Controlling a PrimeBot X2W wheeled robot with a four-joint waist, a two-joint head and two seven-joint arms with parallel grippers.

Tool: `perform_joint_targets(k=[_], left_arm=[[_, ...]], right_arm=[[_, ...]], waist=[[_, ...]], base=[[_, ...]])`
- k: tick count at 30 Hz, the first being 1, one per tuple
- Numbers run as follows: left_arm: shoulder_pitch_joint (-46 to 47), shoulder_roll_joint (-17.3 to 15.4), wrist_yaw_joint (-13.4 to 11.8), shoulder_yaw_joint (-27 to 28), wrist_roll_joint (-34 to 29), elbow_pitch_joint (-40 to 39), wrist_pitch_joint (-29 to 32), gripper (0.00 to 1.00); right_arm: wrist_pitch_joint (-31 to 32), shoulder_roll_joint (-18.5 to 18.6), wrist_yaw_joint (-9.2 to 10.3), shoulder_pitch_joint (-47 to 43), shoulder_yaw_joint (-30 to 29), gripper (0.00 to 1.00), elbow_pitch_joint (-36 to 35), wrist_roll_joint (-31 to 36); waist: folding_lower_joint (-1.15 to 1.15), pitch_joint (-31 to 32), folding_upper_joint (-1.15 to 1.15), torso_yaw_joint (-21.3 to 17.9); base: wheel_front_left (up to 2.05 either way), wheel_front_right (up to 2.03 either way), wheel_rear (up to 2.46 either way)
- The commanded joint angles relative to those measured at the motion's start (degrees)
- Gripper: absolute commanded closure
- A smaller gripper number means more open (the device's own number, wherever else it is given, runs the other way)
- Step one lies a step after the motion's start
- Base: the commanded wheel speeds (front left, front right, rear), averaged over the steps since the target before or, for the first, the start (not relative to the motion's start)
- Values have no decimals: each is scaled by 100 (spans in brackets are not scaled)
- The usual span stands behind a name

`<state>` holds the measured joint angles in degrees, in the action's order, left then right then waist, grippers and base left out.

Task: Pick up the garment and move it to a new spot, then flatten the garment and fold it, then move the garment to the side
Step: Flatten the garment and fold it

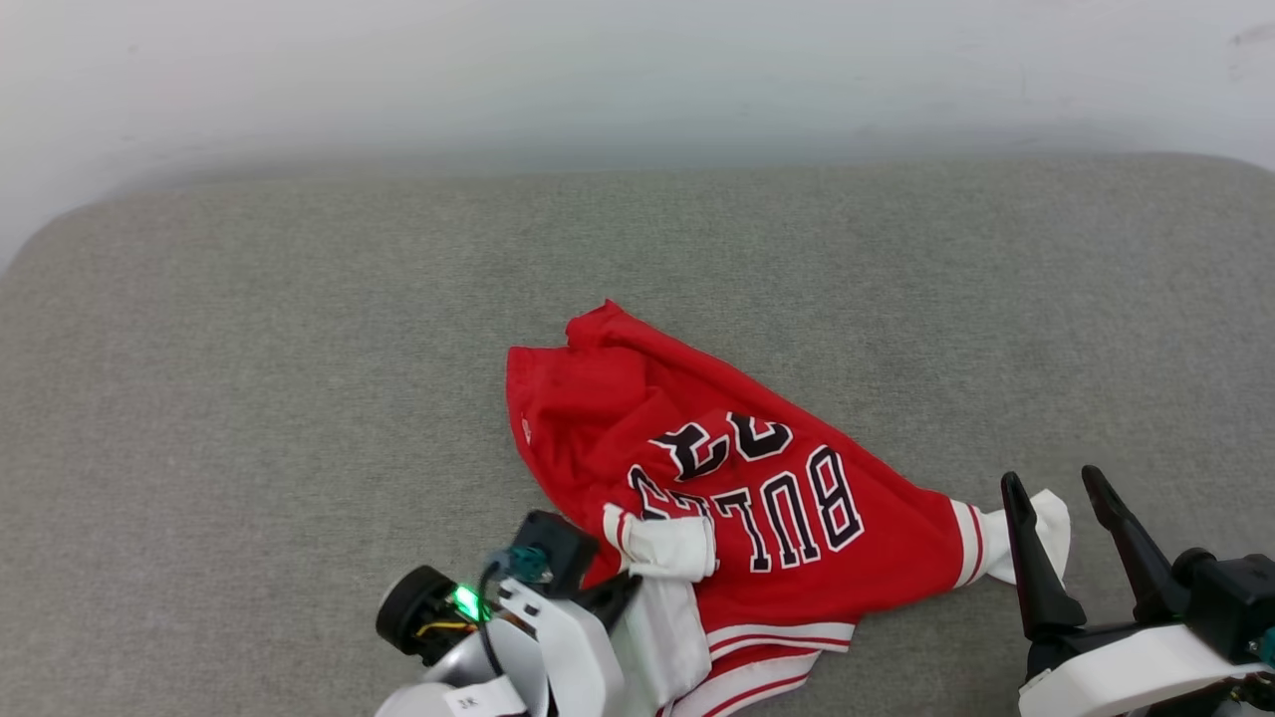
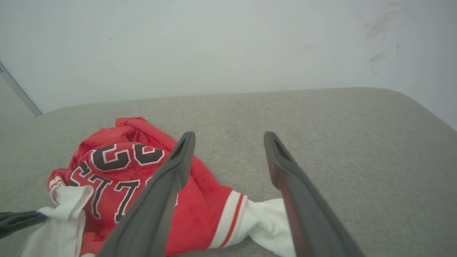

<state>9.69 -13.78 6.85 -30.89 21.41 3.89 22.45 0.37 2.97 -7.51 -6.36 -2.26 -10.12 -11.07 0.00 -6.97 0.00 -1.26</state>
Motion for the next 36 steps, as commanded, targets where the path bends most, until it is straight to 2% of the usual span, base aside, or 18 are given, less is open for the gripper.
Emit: perform_joint_targets(k=[1, 8, 13, 18, 25, 26, 27, 28, 36], left_arm=[[40, -26, -48, 88, 43, -74, -88, 100], [-201, -264, -564, 840, 246, -313, -407, 100], [-522, -346, -889, 1469, 664, 207, -535, 100], [-547, -296, -780, 1716, 988, 1226, -762, 100], [-308, -108, -554, 1649, 1012, 2255, -1275, 100], [-276, -88, -533, 1650, 988, 2324, -1389, 88], [-248, -55, -528, 1665, 1000, 2379, -1492, 51], [-225, -49, -535, 1663, 982, 2434, -1581, 0], [-225, -64, -699, 1784, 771, 2240, -2516, 0]], right_arm=[[3, -16, 4, 61, -9, 0, 10, 23], [115, -14, 4, 5, -40, 0, -58, 78], [192, -14, 4, 3, -60, 0, -101, 65], [295, -14, 4, 42, -78, 0, -150, 106], [375, -14, 4, 63, -132, 0, -212, 150], [383, -14, 4, 58, -144, 0, -223, 157], [391, -14, 4, 48, -153, 0, -233, 161], [400, -14, 4, 35, -160, 0, -240, 165], [447, -14, 4, -115, -196, 0, -238, 136]], waist=[[0, 35, 0, 68], [0, 90, 0, 280], [0, 61, 0, 355], [0, 3, 0, 394], [0, -19, 0, 412], [0, -10, 0, 415], [0, 4, 0, 419], [0, 27, 0, 423], [0, 301, 0, 436]], base=[[0, 0, 0], [0, 0, 0], [0, 0, 0], [0, 0, 0], [0, 0, 0], [0, 0, 0], [0, 0, 0], [0, 0, 0], [0, 0, 0]])
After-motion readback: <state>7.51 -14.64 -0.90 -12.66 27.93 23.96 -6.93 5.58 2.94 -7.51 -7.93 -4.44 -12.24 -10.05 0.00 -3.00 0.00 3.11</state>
